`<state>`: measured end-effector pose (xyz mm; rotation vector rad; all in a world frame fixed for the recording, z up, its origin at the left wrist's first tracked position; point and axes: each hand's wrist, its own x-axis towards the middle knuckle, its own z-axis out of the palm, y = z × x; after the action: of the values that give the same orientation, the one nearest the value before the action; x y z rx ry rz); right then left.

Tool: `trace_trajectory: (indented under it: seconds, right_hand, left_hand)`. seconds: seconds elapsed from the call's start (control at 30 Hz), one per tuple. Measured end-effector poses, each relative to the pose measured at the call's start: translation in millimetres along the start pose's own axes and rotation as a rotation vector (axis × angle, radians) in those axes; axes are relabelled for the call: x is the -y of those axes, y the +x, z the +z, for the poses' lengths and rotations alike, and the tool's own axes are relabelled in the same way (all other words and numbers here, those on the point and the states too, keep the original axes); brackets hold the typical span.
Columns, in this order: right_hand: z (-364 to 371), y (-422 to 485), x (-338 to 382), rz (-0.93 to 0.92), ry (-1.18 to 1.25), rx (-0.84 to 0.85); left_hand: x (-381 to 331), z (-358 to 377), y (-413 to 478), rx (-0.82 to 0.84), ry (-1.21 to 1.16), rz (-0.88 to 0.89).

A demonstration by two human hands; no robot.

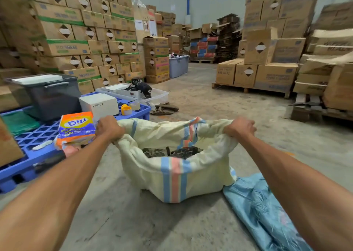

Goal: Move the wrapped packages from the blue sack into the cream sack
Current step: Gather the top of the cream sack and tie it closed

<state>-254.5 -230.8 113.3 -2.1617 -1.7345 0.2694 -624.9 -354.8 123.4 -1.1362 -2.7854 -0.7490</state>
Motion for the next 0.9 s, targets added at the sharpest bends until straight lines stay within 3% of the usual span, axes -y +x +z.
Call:
trace_trajectory:
  seconds: [0.07, 0.13, 0.2, 0.3, 0.4, 0.53, 0.67, 0.77, 0.83, 0.9]
  right_hand:
    - [-4.8, 6.9, -7.4, -0.263, -0.221, -0.335]
    - [-10.6, 15.7, -14.7, -0.433, -0.247, -0.435]
    - [-17.3, 24.9, -14.5, -0.292, -0.081, -0.272]
    - [-37.9, 21.5, -11.3, 0.055, 0.477, 0.279]
    - [-59.6, 13.5, -5.3, 0.115, 0.783, 0.701]
    - [-82.7, 13.0, -2.9, 0.062, 1.165, 0.859]
    - [-93.0, 2.8, 5.1, 0.046, 0.9, 0.874]
    - [-87.6, -1.2, 8.4, 0.085, 0.604, 0.815]
    - [-90.8, -9.2, 10.4, 0.065, 0.316, 0.67]
    - [-93.7, -14.0, 4.7, -0.045, -0.004, 0.401]
  left_hand:
    - [9.7, -10.7, 2.4, -0.082, 0.131, 0.052]
    - [19.3, -18.7, 9.9, -0.037, 0.149, -0.011]
    - [25.9, -24.0, 14.8, 0.202, -0.017, -0.199]
    - [22.4, -36.9, 12.6, 0.536, -0.412, -0.396]
    - [23.0, -49.0, 29.6, 0.589, -0.595, -0.408]
    - [-15.3, -89.9, 24.7, 0.642, -0.826, -0.321]
    - [-48.5, -118.1, 17.2, 0.652, -0.818, -0.175]
    - [-59.1, -114.3, 2.8, 0.621, -0.575, -0.119]
    - [-57.5, -102.1, -8.1, 0.575, -0.33, -0.082]
    - [-43.7, -87.4, -16.4, 0.419, 0.084, 0.055]
